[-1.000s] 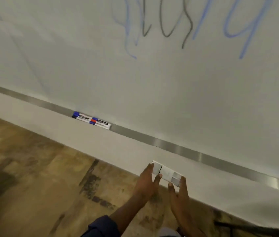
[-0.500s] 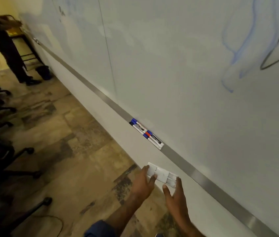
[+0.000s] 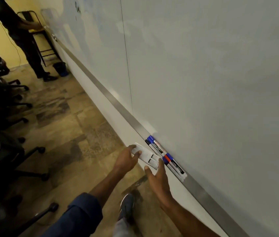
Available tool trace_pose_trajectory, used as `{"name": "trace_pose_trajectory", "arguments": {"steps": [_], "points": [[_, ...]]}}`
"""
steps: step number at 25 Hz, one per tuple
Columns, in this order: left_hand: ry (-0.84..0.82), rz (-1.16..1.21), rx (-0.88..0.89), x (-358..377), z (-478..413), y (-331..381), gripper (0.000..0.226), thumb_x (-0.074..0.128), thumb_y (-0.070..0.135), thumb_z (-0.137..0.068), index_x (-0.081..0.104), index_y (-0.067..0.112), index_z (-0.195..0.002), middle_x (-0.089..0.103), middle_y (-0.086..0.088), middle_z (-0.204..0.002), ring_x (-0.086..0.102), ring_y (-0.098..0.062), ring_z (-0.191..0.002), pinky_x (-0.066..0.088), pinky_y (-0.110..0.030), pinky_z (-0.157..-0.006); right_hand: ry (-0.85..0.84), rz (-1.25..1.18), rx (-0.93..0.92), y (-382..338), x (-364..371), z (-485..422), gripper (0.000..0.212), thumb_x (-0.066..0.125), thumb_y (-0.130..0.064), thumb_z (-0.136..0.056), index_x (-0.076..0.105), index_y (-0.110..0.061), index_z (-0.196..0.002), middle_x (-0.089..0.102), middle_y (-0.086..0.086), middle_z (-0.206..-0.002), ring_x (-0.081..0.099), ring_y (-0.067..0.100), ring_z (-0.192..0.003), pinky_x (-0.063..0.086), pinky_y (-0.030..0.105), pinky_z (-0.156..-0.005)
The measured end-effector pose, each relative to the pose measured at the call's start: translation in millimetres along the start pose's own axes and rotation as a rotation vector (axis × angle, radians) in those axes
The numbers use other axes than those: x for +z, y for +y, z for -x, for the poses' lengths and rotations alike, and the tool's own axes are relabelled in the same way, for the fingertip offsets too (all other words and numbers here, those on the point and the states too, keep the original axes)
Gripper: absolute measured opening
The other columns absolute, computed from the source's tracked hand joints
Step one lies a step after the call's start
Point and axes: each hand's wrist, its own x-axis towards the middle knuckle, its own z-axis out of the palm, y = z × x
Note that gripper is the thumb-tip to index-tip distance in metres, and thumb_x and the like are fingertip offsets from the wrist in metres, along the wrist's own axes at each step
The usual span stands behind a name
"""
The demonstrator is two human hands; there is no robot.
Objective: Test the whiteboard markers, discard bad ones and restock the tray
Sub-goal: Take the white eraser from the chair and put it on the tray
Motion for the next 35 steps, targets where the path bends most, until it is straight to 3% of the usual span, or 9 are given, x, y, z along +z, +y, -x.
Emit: {"name": "trace_pose_trajectory", "arguments": {"steps": [4,9,13,17,21,25,28,32,35], "points": [[-0.048,-0.041,0.057,-27.0,-100.4,-8.3,0.050,0.059,0.040,-0.096,0.053,0.014,-0.137,0.059,-0.009,-0.140,0.057,-0.024,-0.126,0.045,-0.036,-0.107,0.044,-0.029,-0.016,-31.3,43.7,-76.2,0.077,0.058,-0.041,-0.096,0.015,-0.021,-0.157,0.019,0.003,-0.164,0.024,0.024,-0.150,0.032,0.043,-0.118],[-0.150,-0.137,0.153,-54.6,-196.4,-6.4,0.050,0.060,0.040,-0.095,0.055,0.013,-0.137,0.060,-0.008,-0.139,0.058,-0.025,-0.125,0.044,-0.035,-0.106,0.150,-0.050,0.104,-68.0,78.5,-151.3,0.071,0.062,-0.044,-0.092,0.030,-0.022,-0.152,0.034,0.006,-0.158,0.035,0.026,-0.144,0.040,0.047,-0.113],[-0.252,-0.161,0.192,-58.7,-253.1,-15.7,0.053,0.064,0.039,-0.092,0.054,0.013,-0.138,0.058,-0.008,-0.141,0.055,-0.025,-0.129,0.043,-0.035,-0.108,0.239,-0.016,0.138,-86.2,95.6,-192.1,0.067,0.065,-0.039,-0.091,0.037,-0.017,-0.148,0.042,0.010,-0.153,0.042,0.025,-0.140,0.043,0.041,-0.111],[-0.321,-0.188,0.217,-47.7,-274.2,-27.2,0.053,0.063,0.038,-0.093,0.052,0.016,-0.139,0.056,-0.005,-0.143,0.055,-0.023,-0.129,0.044,-0.033,-0.104,0.218,0.113,0.146,-88.3,111.0,-200.3,0.067,0.060,-0.036,-0.096,0.030,-0.019,-0.153,0.010,0.005,-0.165,0.017,0.024,-0.152,0.033,0.034,-0.115],[-0.305,-0.183,0.280,-33.8,-272.9,-36.7,0.049,0.060,0.039,-0.094,0.051,0.021,-0.139,0.053,-0.001,-0.147,0.053,-0.019,-0.131,0.044,-0.034,-0.106,0.219,0.289,0.024,-73.0,127.1,-204.7,0.058,0.054,-0.043,-0.097,0.037,-0.023,-0.149,0.022,0.000,-0.163,0.019,0.017,-0.151,0.029,0.028,-0.116],[-0.314,-0.245,0.394,-24.3,-264.2,-44.7,0.047,0.052,0.035,-0.100,0.046,0.025,-0.145,0.031,-0.004,-0.161,0.035,-0.020,-0.147,0.033,-0.035,-0.118,0.214,0.512,-0.004,-57.3,136.2,-206.3,0.077,0.024,-0.065,-0.091,0.025,-0.022,-0.155,0.015,-0.001,-0.165,0.009,0.014,-0.153,0.016,0.029,-0.123],[-0.323,-0.248,0.440,-18.3,-259.2,-44.7,0.048,0.050,0.035,-0.101,0.042,0.026,-0.147,0.025,-0.004,-0.164,0.029,-0.020,-0.149,0.031,-0.034,-0.119,0.231,0.569,-0.017,-44.2,136.8,-202.4,0.069,0.041,-0.050,-0.099,0.021,-0.018,-0.156,0.009,0.001,-0.166,0.005,0.015,-0.153,0.010,0.027,-0.121],[-0.335,-0.257,0.483,-11.5,-255.6,-49.7,0.051,0.050,0.036,-0.101,0.038,0.025,-0.149,0.022,-0.005,-0.164,0.025,-0.022,-0.151,0.032,-0.036,-0.118,0.272,0.616,-0.020,-35.6,137.2,-193.9,0.070,0.043,-0.048,-0.099,0.021,-0.013,-0.155,0.013,0.006,-0.164,0.011,0.020,-0.152,0.006,0.028,-0.119],[-0.380,-0.261,0.518,-4.2,-248.4,-53.5,0.058,0.049,0.039,-0.101,0.030,0.023,-0.153,0.013,-0.006,-0.166,0.015,-0.023,-0.154,0.028,-0.039,-0.120,0.301,0.667,0.005,-28.5,137.9,-184.3,0.070,0.044,-0.050,-0.098,0.029,-0.008,-0.152,0.021,0.011,-0.162,0.020,0.026,-0.150,0.019,0.038,-0.121]]}}
